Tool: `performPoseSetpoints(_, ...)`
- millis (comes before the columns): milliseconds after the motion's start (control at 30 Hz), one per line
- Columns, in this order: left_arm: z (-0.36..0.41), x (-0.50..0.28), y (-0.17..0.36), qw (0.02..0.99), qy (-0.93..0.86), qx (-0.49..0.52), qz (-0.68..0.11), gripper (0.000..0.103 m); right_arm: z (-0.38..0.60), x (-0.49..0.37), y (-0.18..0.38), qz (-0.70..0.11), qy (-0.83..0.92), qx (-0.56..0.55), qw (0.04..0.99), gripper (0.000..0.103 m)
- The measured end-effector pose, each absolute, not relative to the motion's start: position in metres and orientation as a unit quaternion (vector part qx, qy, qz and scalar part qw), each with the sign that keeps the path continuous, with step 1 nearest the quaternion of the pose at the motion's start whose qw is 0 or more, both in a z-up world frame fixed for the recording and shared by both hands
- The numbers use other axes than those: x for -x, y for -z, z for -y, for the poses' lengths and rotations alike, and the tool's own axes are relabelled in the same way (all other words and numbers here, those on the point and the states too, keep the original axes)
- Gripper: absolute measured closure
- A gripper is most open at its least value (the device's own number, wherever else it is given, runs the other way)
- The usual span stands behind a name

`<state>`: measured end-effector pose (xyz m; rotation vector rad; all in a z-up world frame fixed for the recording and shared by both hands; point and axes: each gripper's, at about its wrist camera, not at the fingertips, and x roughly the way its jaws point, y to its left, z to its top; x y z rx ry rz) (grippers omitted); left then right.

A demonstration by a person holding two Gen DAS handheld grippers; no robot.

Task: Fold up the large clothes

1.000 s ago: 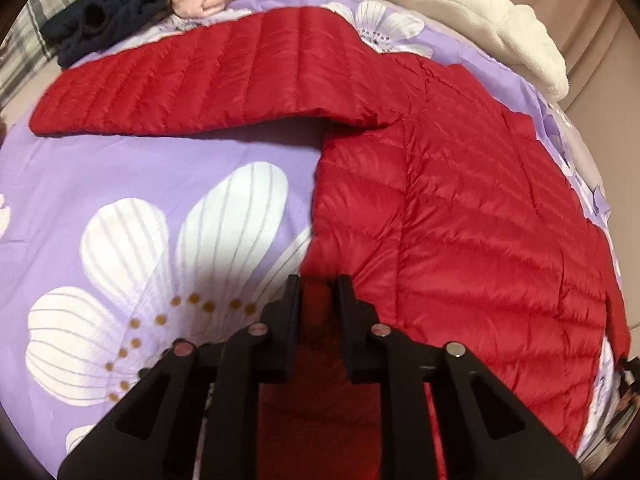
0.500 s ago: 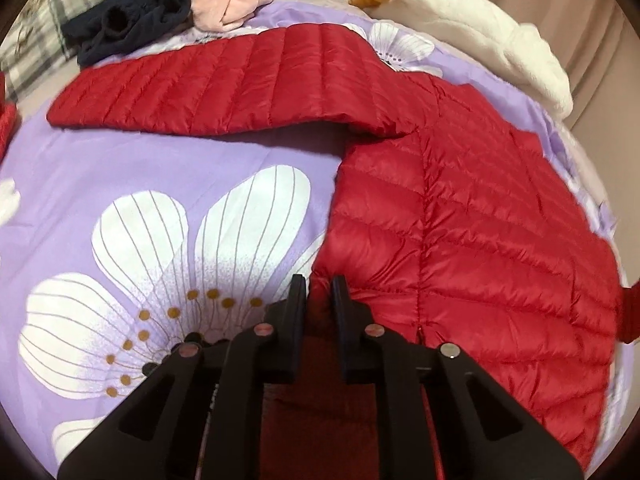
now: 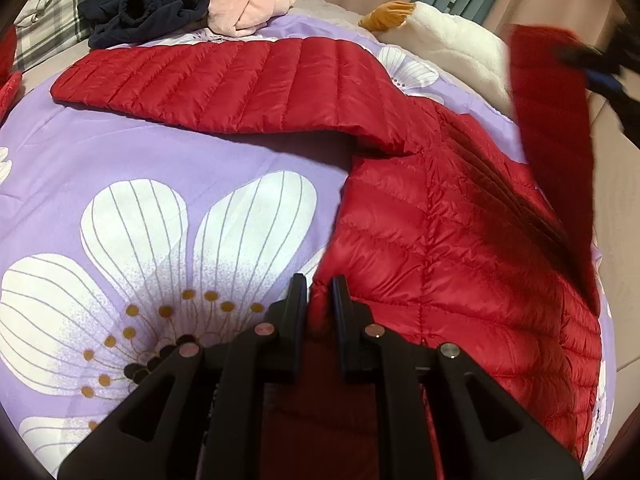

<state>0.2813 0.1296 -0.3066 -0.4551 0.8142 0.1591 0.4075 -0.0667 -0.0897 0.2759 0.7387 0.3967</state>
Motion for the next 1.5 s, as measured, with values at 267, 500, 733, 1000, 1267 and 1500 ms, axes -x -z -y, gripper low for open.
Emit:
performPoseSetpoints(267, -0.134, -0.278, 0.309, 0.888, -0.070, 0.238, -0.388, 0.088, 0.042, -0.414, 0.128, -0.393, -0.231, -0.096, 0.885, 0.054)
performPoseSetpoints(500, -0.136, -0.278, 0.308, 0.885, -0.063, 0.248, -0.389, 0.087, 0.082, -0.392, 0.094, -0.323, -0.207, -0.079, 0.920, 0.019)
performPoseSetpoints(733, -0.138, -0.268, 0.245, 0.909, -0.113, 0.184, -0.357, 0.084, 0.146, -0.379, 0.093, -0.307, -0.111, -0.026, 0.945, 0.020)
performPoseSetpoints(1000, -0.097, -0.336, 0.170, 0.948, -0.040, 0.146, -0.278, 0.089, 0.240, -0.409, 0.135, -0.360, 0.002, -0.106, 0.927, 0.098)
performPoseSetpoints(1267, -0.059, -0.439, 0.296, 0.906, -0.015, 0.179, -0.383, 0.087, 0.266, -0.454, 0.257, -0.438, 0.028, -0.118, 0.891, 0.103)
performPoseSetpoints(1500, -0.073, -0.445, 0.305, 0.899, -0.007, 0.223, -0.378, 0.090, 0.277, -0.454, 0.282, -0.404, 0.016, -0.169, 0.899, 0.103)
